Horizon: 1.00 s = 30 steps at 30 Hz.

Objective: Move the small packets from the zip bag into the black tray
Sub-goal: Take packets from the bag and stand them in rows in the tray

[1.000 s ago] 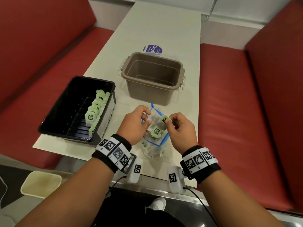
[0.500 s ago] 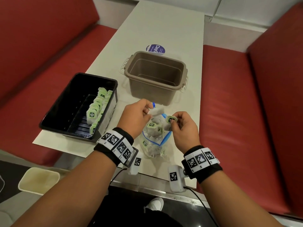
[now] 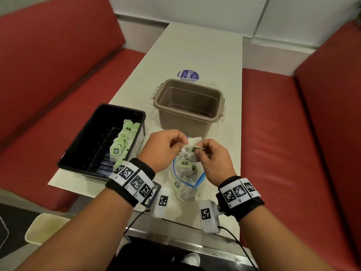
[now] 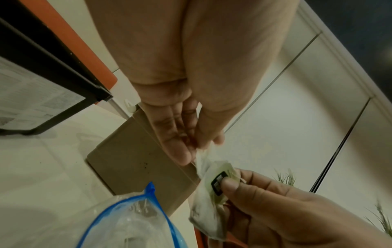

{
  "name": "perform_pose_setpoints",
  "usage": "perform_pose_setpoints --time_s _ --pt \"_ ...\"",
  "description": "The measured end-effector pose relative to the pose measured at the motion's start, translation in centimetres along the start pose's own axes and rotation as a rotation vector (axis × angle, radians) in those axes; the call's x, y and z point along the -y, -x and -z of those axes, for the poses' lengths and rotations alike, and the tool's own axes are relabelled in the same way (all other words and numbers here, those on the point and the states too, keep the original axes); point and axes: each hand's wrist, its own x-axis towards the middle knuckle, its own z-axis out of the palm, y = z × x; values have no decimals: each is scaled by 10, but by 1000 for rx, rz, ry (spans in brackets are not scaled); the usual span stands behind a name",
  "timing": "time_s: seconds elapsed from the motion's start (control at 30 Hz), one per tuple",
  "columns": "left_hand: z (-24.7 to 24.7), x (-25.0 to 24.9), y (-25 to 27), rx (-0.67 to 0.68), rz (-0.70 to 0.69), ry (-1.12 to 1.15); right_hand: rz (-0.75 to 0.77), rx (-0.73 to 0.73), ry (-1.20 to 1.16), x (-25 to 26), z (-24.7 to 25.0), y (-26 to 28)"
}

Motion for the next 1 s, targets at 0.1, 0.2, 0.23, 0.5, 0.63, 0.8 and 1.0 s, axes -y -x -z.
perform_pose_setpoints --time_s 0.1,0.2,0.23,0.5,0.63,0.8,1.0 --pt "17 -2 3 88 -30 -124 -14 12 5 9 -6 -4" --pt "38 -3 5 111 -42 -178 14 56 5 25 -16 -10" --pt "46 -3 5 91 -39 -197 23 83 3 30 -20 -12" --pt "127 22 2 41 17 -384 49 180 53 70 -75 -26" --pt "171 40 -4 50 15 -588 14 204 71 86 -102 -35" --pt "195 58 -18 289 181 -793 41 188 120 93 -124 -43" --pt "179 79 -45 596 296 -958 49 160 119 86 -141 -48"
